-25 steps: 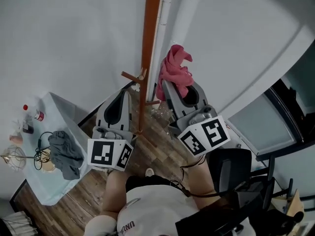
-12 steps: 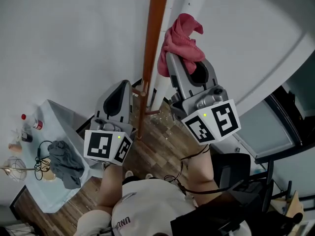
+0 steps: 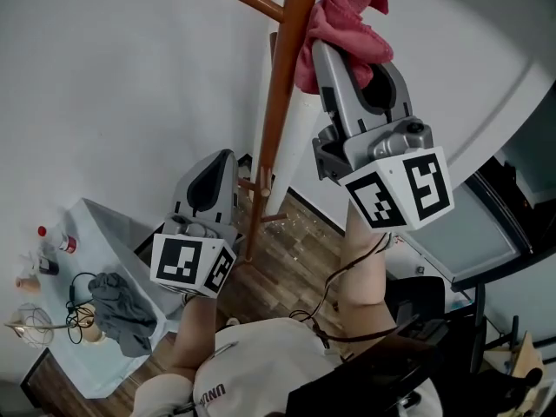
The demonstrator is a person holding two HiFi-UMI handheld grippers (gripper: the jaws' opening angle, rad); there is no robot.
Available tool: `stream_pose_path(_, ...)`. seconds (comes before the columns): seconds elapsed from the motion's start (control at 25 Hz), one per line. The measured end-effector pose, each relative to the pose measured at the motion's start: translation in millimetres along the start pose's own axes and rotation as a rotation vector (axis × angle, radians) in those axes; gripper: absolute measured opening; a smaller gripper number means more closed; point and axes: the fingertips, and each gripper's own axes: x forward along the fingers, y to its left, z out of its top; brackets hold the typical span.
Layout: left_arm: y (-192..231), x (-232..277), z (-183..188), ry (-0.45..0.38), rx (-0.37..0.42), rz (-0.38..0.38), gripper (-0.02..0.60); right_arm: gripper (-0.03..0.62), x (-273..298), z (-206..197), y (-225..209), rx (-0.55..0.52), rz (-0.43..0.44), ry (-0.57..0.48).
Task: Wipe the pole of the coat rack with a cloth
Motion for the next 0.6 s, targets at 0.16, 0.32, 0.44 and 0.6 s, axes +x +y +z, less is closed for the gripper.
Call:
stream_pose_path(0.16, -3.1, 4.8, -4.7, 0.008, -0.012, -0.019, 0.009, 0.089, 8.3, 14.5, -11.1, -0.032, -0.027, -0.029)
stream_pose_path(0.32, -3.3, 8.0, -11.4, 0.019, -0.03, -0.024, 0.009, 0.089, 14.2, 12.7, -15.1, -0.026, -0.03, -0.021)
stream_pose_path(0.44, -4.3, 7.3, -15.3, 0.026, -0.04, -0.032, 0.009, 0.089, 13.6, 5.3, -10.2, -0.022, -0.026, -0.006)
stream_pose_path(0.6, -5.4, 4.6, -18.8, 0.029, -0.054, -0.034, 0.009, 0.089, 8.4, -4.3, -7.4, 0.006, -0.02, 0.008)
